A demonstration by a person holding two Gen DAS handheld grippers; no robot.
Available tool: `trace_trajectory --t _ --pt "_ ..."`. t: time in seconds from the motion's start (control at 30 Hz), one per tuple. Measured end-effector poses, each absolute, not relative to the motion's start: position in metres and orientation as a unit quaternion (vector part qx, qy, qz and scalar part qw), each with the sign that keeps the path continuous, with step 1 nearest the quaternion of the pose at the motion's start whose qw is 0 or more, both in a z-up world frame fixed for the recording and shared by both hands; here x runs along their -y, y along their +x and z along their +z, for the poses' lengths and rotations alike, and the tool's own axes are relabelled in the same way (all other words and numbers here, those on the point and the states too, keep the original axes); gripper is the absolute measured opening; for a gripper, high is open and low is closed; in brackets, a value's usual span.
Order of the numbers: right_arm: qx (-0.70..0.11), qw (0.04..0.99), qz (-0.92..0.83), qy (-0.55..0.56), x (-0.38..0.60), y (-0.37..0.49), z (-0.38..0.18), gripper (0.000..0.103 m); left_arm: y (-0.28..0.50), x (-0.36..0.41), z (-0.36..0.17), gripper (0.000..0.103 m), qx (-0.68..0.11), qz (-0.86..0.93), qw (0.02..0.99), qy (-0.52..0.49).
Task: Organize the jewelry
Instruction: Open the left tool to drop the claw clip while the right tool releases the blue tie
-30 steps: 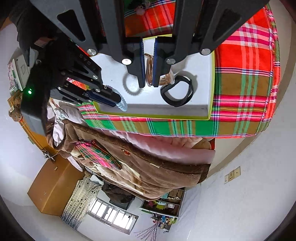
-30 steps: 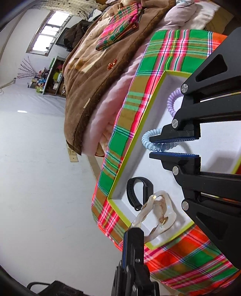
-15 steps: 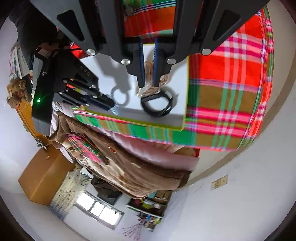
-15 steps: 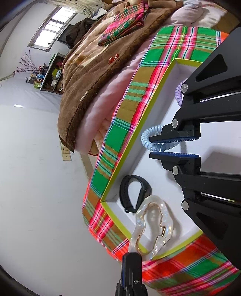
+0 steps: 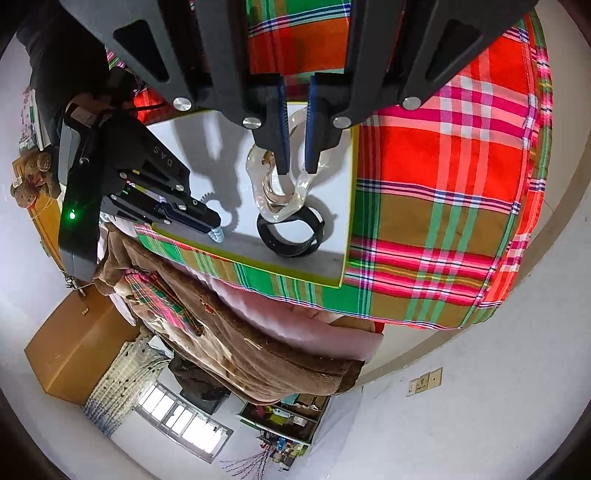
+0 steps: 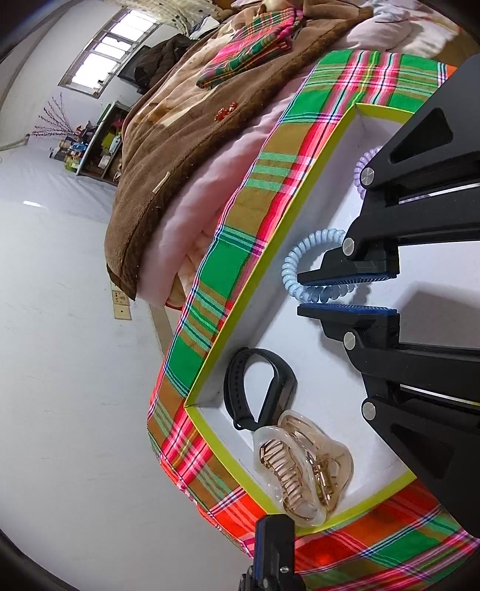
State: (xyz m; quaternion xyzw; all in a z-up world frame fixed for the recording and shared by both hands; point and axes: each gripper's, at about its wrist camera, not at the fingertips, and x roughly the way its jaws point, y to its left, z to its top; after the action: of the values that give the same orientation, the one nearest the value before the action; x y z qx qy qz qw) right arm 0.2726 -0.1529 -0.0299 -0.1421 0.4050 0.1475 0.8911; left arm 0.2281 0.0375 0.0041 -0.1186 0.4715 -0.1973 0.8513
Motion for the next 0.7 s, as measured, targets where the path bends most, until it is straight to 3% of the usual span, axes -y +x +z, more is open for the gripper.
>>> trace_trajectory --t 0.4,0.47,0.6,0.7 --pt "-0.432 0.877 0.162 -0.135 0.151 0.282 -0.041 0.010 0.231 -0.033 0.002 0.009 -0.478 -0.194 0.849 -0.113" --pt "-0.436 0.875 0.162 -0.132 0.152 0.282 -0.041 0.014 0.231 -0.032 0.002 0.009 -0.480 -0.190 0.849 -0.110" --pt "-0.437 0.878 0.156 -0.120 0.155 0.281 -0.040 0.017 0.227 -0.030 0.002 0.017 -0.482 -0.183 0.850 -0.105" --pt "-0.431 0.882 0.152 -0.115 0.157 0.277 -0.037 0.035 0.224 -0.029 0.003 0.022 -0.481 -0.173 0.854 -0.096"
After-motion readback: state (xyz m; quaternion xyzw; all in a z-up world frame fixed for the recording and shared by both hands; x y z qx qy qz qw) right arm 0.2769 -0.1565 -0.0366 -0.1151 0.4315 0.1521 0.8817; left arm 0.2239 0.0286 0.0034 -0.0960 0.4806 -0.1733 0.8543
